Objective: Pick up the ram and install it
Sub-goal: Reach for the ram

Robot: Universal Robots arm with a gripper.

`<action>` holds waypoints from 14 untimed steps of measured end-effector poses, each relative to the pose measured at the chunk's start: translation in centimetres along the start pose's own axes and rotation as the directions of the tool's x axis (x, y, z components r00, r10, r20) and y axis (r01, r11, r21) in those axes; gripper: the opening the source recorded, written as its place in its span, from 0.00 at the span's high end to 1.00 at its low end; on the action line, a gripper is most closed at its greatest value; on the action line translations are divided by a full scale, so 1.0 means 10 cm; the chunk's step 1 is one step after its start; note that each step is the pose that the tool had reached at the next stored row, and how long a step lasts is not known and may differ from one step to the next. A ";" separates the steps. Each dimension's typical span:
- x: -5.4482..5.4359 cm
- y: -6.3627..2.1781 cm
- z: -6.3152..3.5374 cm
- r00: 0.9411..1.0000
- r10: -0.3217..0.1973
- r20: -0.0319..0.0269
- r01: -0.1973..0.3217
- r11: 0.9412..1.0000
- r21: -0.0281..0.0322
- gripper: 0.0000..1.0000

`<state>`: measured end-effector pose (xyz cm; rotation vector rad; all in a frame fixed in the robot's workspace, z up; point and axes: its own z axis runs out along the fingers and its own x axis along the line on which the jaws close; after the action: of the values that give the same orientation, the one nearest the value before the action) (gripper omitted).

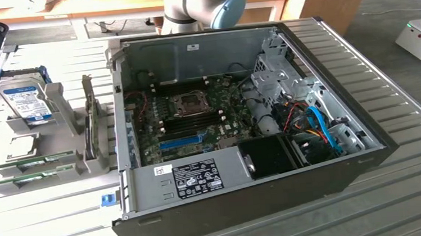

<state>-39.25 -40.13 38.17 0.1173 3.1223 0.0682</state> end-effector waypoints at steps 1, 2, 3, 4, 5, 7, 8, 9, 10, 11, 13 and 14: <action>0.00 -0.004 0.000 1.000 0.000 0.000 0.000 1.000 0.000 0.89; 0.00 -0.007 0.000 1.000 0.000 0.000 0.000 1.000 0.000 0.89; 0.00 -0.010 0.000 1.000 0.000 0.000 0.000 1.000 0.000 0.89; 0.00 -0.014 0.000 1.000 0.000 0.000 0.000 1.000 0.000 0.89; 0.00 -0.018 0.000 1.000 0.000 0.000 0.000 1.000 0.000 0.89; 0.00 -0.024 0.000 1.000 0.000 0.000 0.000 1.000 0.000 0.89; 0.00 -0.027 -0.001 1.000 0.000 0.000 0.000 1.000 0.000 0.89; 0.00 -0.031 -0.001 1.000 0.000 0.000 0.000 1.000 0.000 0.89; 0.00 -0.035 -0.001 1.000 0.000 0.000 0.000 1.000 0.000 0.89; 0.00 -0.039 -0.001 1.000 0.000 0.000 0.000 1.000 0.000 0.89; 0.00 -0.046 -0.001 1.000 0.000 0.000 0.000 1.000 0.000 0.89; 0.00 -0.051 -0.002 1.000 0.000 0.000 0.000 1.000 0.000 0.89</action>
<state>-39.25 -40.64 38.17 0.1172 3.1222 0.0678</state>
